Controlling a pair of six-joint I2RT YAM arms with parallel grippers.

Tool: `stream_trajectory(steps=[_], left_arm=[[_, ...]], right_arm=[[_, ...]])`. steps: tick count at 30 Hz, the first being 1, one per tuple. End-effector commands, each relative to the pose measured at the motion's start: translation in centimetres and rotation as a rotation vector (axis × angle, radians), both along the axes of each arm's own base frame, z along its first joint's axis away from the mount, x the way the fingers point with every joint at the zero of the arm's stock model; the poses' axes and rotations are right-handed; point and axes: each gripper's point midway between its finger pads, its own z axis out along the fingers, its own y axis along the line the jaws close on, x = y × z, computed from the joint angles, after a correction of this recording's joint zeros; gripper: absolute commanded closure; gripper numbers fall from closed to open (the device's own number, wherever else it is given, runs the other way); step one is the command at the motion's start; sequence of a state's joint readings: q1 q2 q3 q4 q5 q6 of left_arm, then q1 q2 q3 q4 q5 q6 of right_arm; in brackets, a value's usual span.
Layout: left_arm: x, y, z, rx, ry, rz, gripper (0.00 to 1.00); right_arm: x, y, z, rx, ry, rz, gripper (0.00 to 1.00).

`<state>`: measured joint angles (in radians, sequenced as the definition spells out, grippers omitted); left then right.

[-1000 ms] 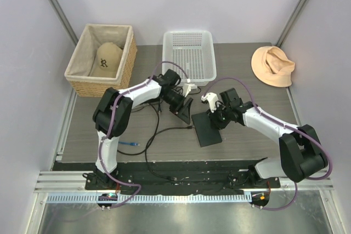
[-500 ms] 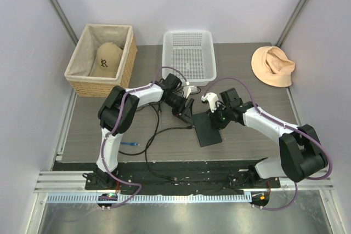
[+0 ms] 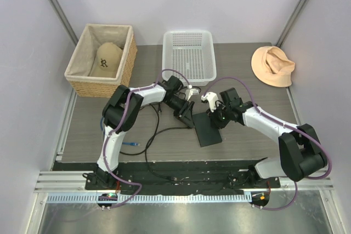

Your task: Pull the plug from the switch port

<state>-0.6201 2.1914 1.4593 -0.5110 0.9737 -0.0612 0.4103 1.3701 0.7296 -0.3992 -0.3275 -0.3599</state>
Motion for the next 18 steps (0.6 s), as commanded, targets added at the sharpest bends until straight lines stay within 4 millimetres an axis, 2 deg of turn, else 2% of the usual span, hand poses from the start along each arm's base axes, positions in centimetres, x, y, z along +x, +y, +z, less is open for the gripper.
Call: stream_trajectory(steps=[1, 13, 18], left_arm=[[-0.7, 1.2, -2.6, 0.087, -0.002, -0.021, 0.57], [-0.1, 0.5, -4.1, 0.186, -0.066, 0.015, 0.57], [-0.2, 0.3, -4.4, 0.197, -0.074, 0.008, 0.64]], right_arm=[[0.3, -0.2, -0.4, -0.016, 0.009, -0.005, 0.82], [0.3, -0.2, -0.5, -0.018, 0.010, -0.007, 0.82], [0.4, -0.2, -0.5, -0.018, 0.010, -0.009, 0.82]])
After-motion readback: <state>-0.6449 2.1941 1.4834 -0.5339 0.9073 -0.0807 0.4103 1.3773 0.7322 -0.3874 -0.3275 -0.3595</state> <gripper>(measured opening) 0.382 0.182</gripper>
